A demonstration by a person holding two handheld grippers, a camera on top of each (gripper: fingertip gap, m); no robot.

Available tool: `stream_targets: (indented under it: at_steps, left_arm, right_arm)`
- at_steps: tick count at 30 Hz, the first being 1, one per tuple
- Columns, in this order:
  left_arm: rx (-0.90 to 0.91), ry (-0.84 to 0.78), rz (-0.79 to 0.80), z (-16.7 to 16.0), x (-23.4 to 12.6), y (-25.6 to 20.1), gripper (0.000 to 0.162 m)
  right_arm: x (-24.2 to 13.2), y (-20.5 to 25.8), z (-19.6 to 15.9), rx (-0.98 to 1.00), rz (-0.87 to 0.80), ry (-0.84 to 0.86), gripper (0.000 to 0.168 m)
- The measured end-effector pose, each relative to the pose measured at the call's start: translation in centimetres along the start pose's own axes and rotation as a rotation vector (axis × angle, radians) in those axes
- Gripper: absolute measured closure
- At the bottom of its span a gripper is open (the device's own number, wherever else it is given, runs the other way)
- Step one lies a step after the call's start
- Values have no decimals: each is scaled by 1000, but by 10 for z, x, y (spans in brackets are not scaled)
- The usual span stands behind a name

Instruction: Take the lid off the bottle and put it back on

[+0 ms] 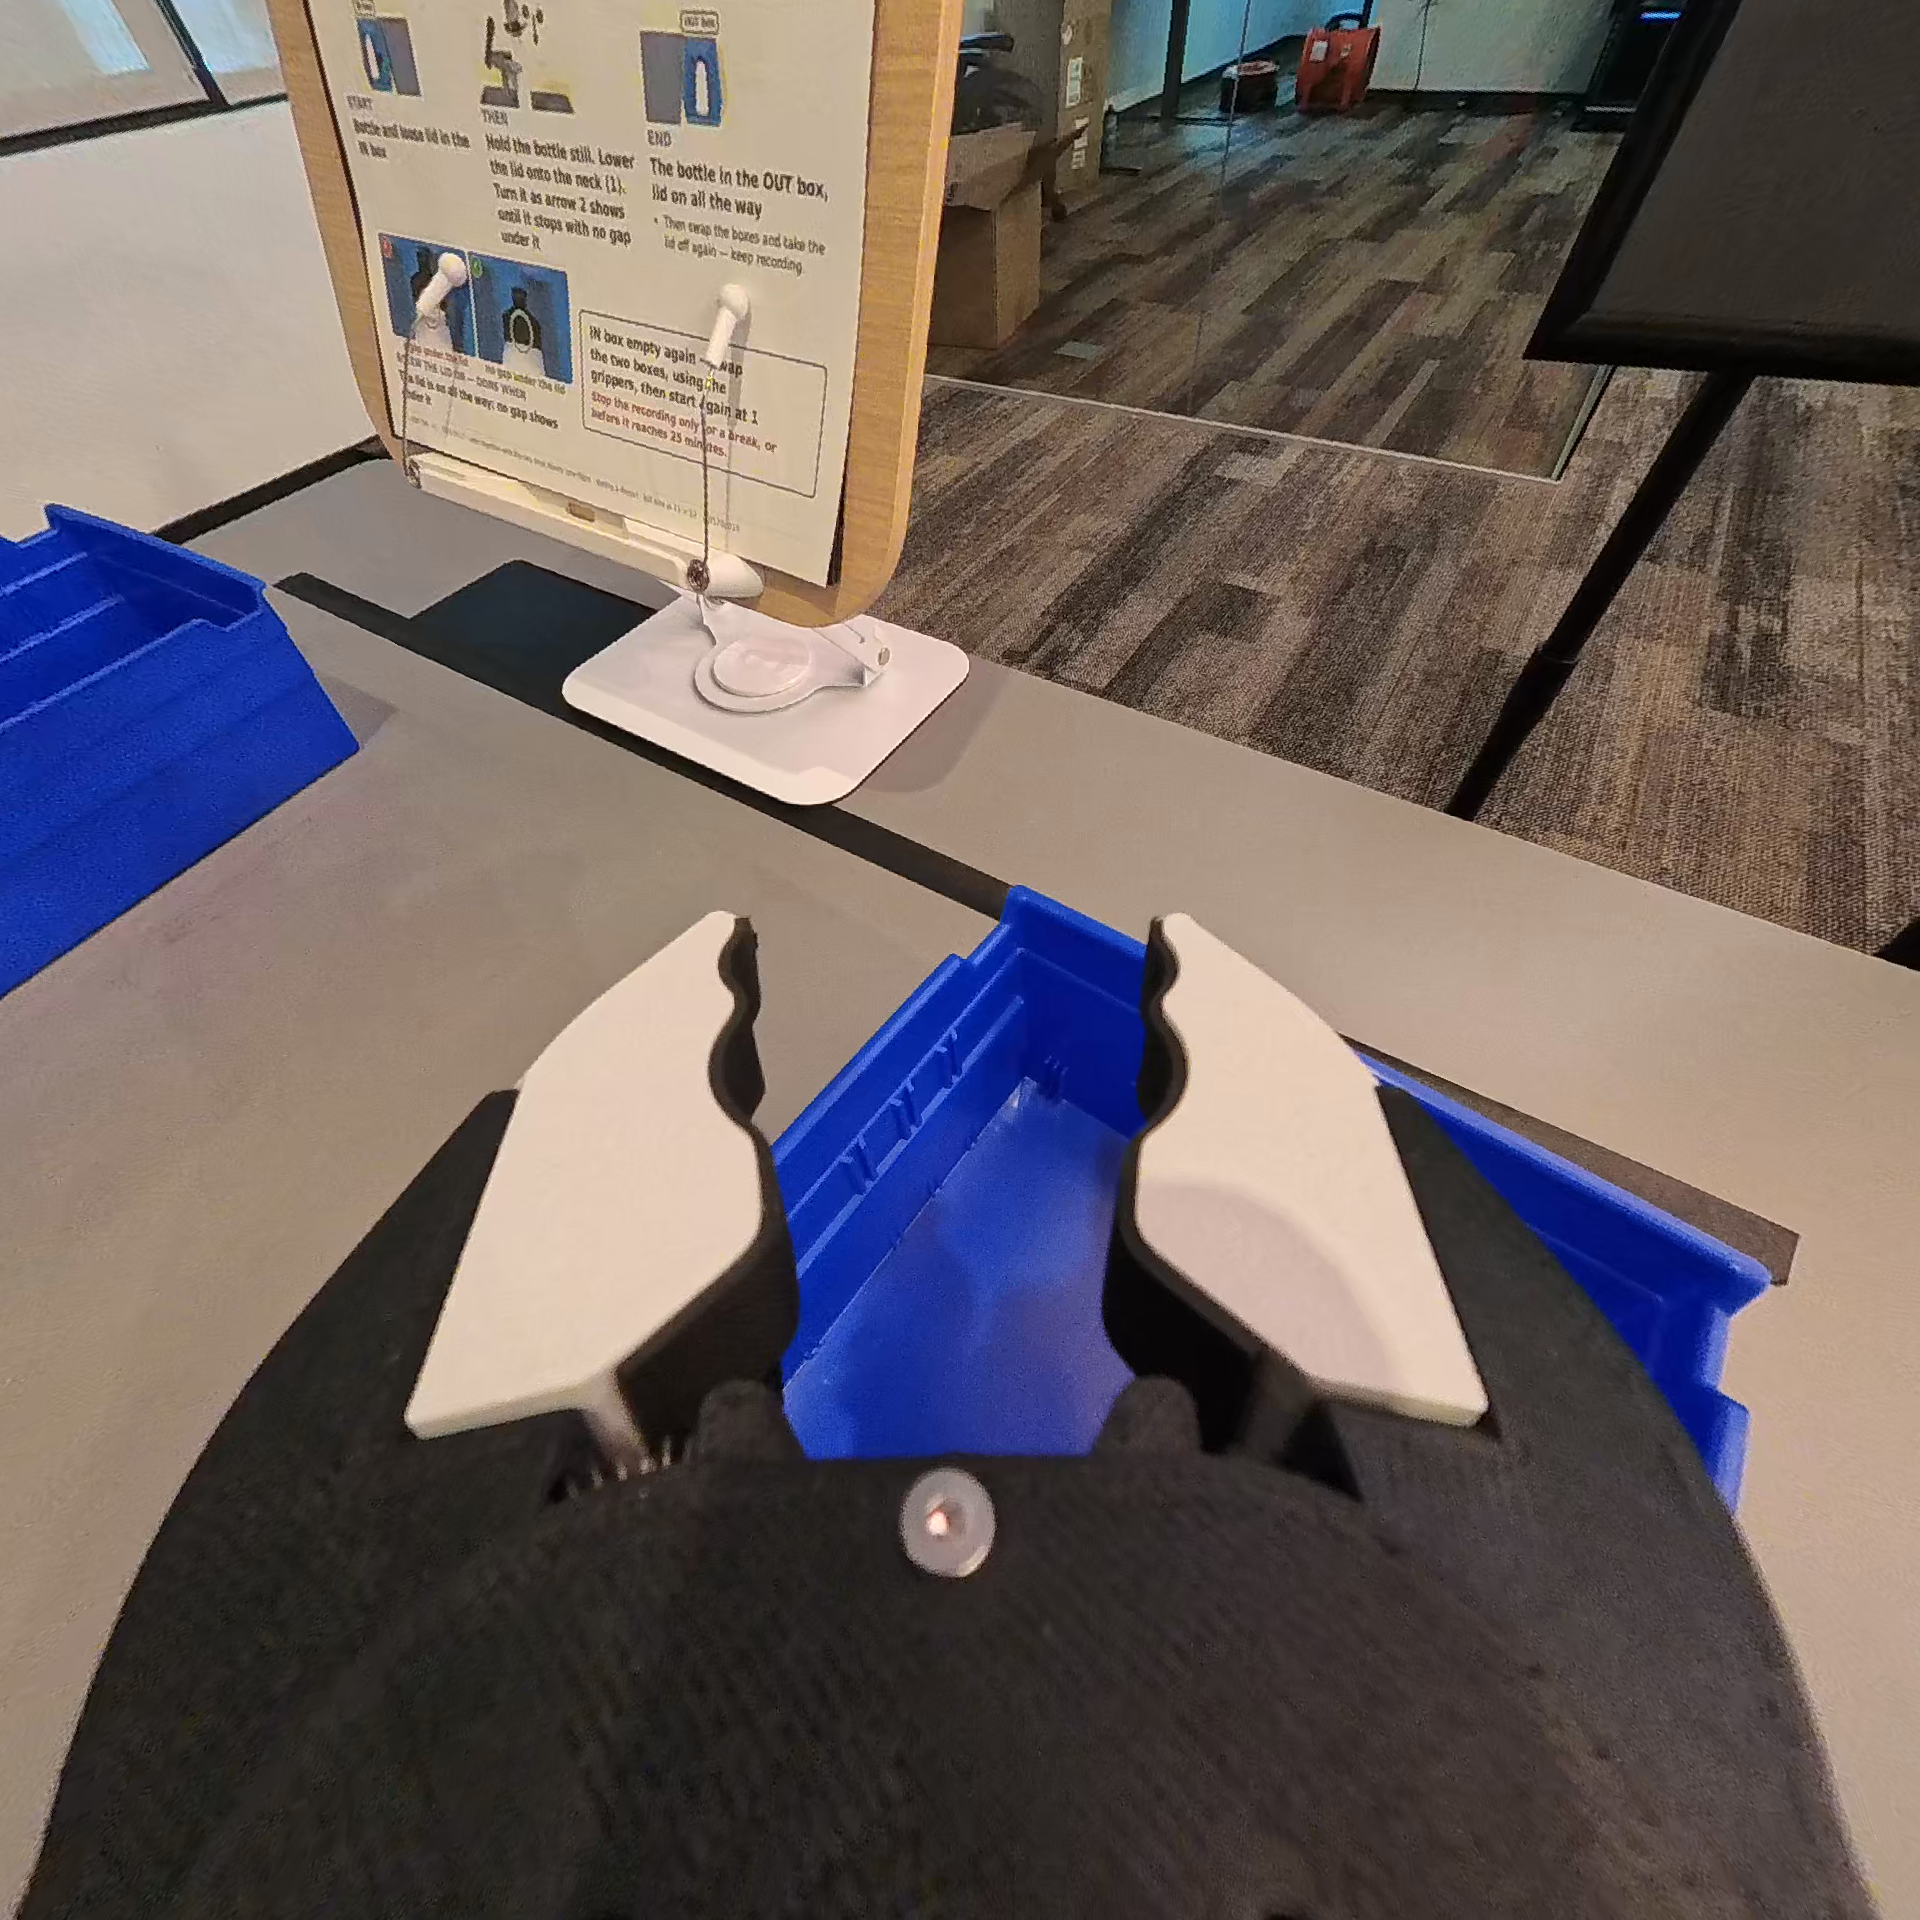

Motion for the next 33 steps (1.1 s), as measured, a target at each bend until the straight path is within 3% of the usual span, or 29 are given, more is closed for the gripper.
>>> stream_targets:
  at_steps: [7, 11, 17, 24, 33]
  left_arm:
    - [127, -329, -260, 43, -50, -86, 81]
    - [192, -465, -442, 50, -35, -154, 81]
    - [263, -669, -612, 46, 18, -232, 81]
    - [403, -818, -574, 35, 64, -266, 81]
    - [457, -881, -547, 21, 86, -277, 81]
  right_arm:
    - [-4, 3, 3, -8, 0, -12, 96]
    - [-6, 8, 5, -17, 14, -23, 96]
    - [-4, 21, 7, -45, 45, -24, 96]
    - [0, 33, 8, -65, 87, -26, 96]
    - [4, 40, 7, -92, 87, -10, 96]
Point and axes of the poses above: each gripper's, where its closed fingertips meet, x out along the fingers, z out of its top, y = z × x across the jaws, the point moved 9 cm from there along -x, back along the fingers, and after that the axes turned 8 degrees about x, right-handed, at the moved point
